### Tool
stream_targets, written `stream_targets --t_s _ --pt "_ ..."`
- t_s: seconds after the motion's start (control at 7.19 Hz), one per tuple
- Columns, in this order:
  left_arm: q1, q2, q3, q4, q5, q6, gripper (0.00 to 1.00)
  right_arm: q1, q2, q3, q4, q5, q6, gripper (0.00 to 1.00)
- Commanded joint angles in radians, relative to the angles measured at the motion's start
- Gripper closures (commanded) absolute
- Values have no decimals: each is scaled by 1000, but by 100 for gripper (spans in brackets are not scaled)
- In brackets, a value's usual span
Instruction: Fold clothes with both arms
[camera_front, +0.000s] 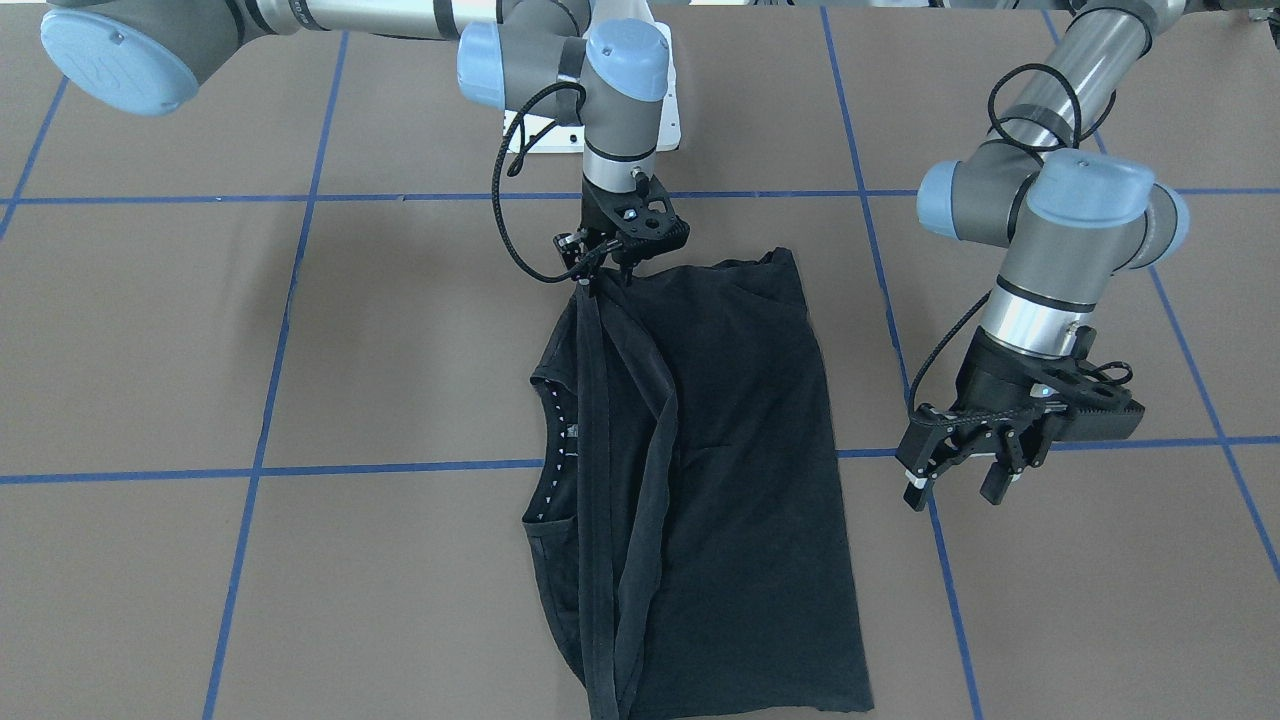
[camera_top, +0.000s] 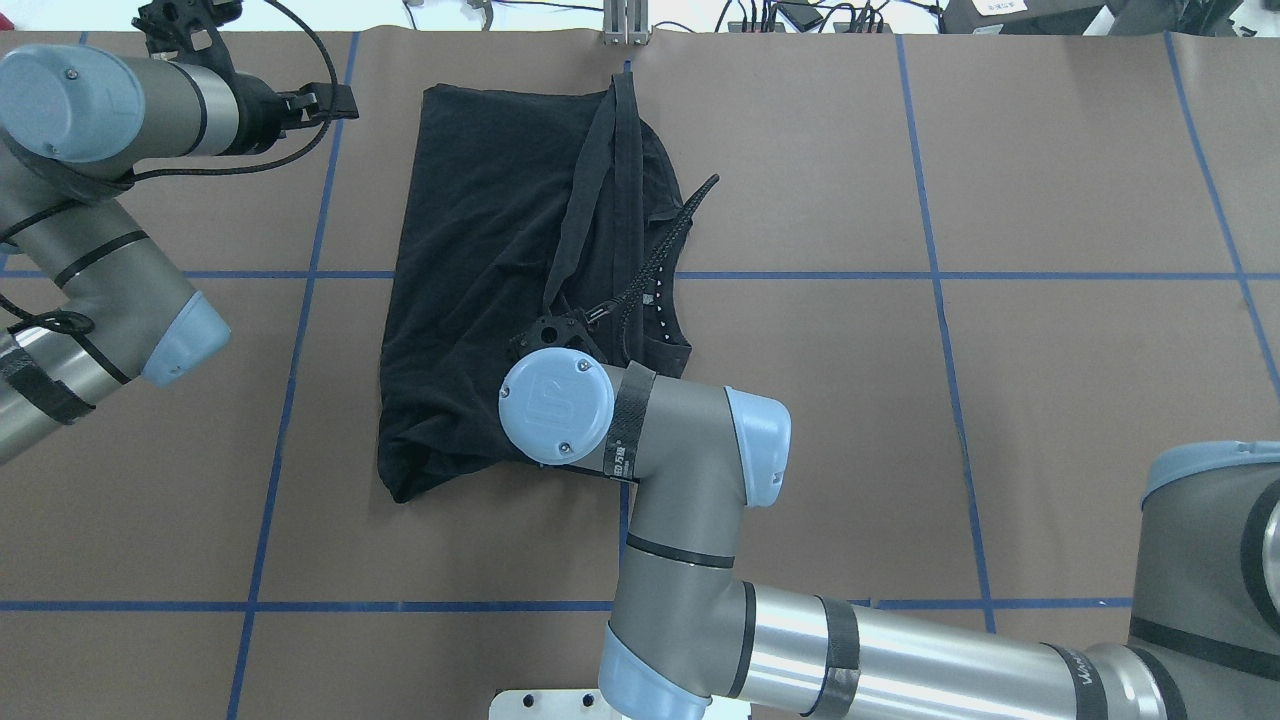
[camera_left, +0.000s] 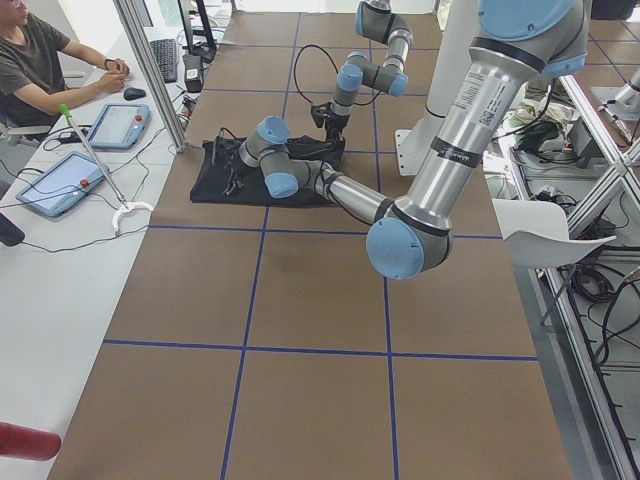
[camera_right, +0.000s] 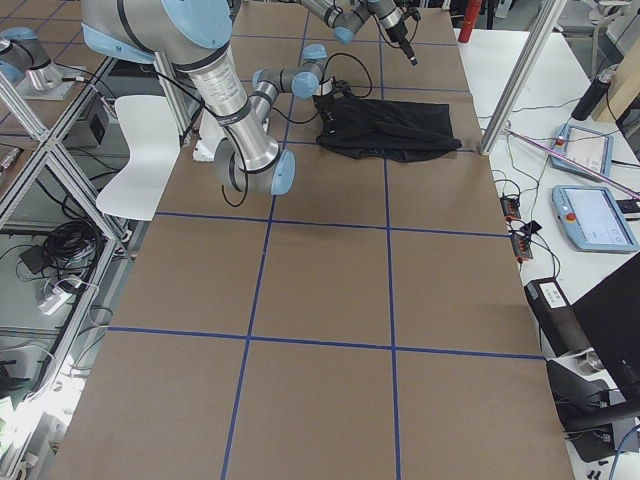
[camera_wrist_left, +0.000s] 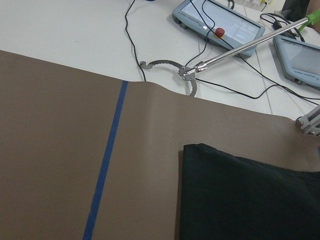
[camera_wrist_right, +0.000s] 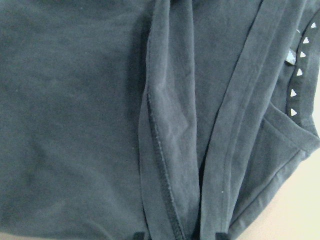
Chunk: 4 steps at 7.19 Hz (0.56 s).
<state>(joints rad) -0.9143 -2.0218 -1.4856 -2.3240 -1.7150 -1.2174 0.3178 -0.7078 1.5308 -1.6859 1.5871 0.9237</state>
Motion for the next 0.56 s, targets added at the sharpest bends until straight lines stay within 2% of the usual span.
stream_targets --t_s 0.0,0.14,0.28,0.42 --pt "0 0 -1 0 0 -1 1 -19 -1 3 -12 -4 -2 49" --pt "0 0 -1 0 0 -4 1 -17 -8 3 -12 -6 -2 70" --pt "2 -2 -1 0 0 -23 1 -17 -16 5 -12 -7 -2 82" --pt "2 0 -1 0 0 -25 1 -16 -21 8 -12 -9 -2 83"
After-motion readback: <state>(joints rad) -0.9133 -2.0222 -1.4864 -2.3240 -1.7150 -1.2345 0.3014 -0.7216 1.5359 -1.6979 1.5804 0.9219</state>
